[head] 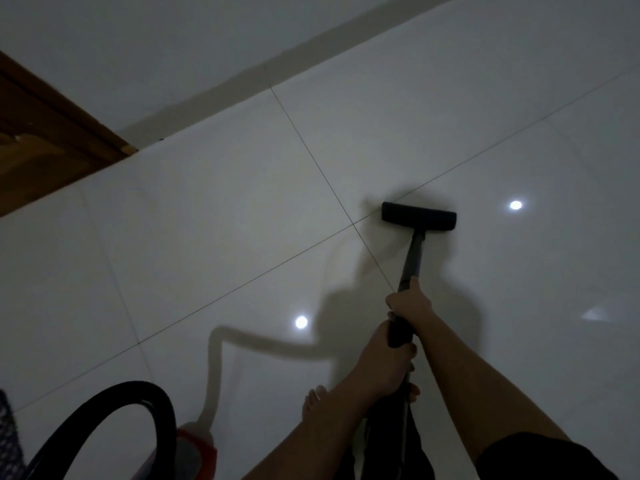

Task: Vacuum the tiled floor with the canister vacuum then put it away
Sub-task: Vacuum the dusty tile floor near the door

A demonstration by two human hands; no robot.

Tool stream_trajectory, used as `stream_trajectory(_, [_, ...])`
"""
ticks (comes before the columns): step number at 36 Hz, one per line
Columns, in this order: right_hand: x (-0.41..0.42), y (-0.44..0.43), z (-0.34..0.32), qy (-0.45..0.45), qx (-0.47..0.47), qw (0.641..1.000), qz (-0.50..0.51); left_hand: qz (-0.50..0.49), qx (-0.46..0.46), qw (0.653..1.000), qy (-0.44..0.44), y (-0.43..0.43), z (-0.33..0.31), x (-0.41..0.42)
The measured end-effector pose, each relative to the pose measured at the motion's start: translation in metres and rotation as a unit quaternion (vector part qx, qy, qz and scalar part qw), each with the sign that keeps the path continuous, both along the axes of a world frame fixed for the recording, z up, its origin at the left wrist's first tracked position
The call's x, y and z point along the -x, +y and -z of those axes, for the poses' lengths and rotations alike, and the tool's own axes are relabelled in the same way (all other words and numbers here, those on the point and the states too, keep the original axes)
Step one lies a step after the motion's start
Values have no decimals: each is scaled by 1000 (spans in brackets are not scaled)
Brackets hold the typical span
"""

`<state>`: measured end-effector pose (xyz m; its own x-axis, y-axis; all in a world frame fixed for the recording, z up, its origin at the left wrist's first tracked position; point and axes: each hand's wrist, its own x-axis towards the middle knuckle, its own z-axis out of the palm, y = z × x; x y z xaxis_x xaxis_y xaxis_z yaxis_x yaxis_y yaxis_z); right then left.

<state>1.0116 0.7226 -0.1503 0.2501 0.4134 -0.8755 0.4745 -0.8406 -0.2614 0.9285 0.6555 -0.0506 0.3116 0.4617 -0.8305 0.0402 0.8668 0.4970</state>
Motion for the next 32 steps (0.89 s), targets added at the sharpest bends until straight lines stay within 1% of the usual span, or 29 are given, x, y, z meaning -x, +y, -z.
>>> stream_trajectory(6, [17, 16, 1, 2, -7, 998, -58, -43, 21, 999, 16, 11, 3, 11])
stream_trajectory(9, [28, 31, 0, 22, -27, 997, -70, -62, 1, 998, 18, 25, -2, 22])
stream_trajectory(12, [39, 51, 4, 40, -44, 995, -80, -70, -30, 996, 41, 43, -1, 29])
stream_trajectory(14, [46, 68, 8, 38, -40, 994, -96, -68, -39, 995, 62, 56, 4, 33])
stream_trajectory(16, [54, 86, 13, 38, -25, 994, -104, -81, -34, 994, 65, 71, 10, 36])
stream_trajectory(19, [61, 115, 23, 37, -14, 994, -100, -101, -33, 992, 70, 97, 21, 42])
stream_trajectory(24, [59, 161, 30, 43, -12, 995, -87, -132, -4, 990, 48, 137, 28, 38])
stream_trajectory(28, [55, 191, 48, 82, 2, 993, -82, -114, -17, 990, 85, 166, 40, 39])
stream_trajectory(32, [59, 210, 45, 145, 9, 989, -33, -95, -25, 989, 107, 184, 49, 51])
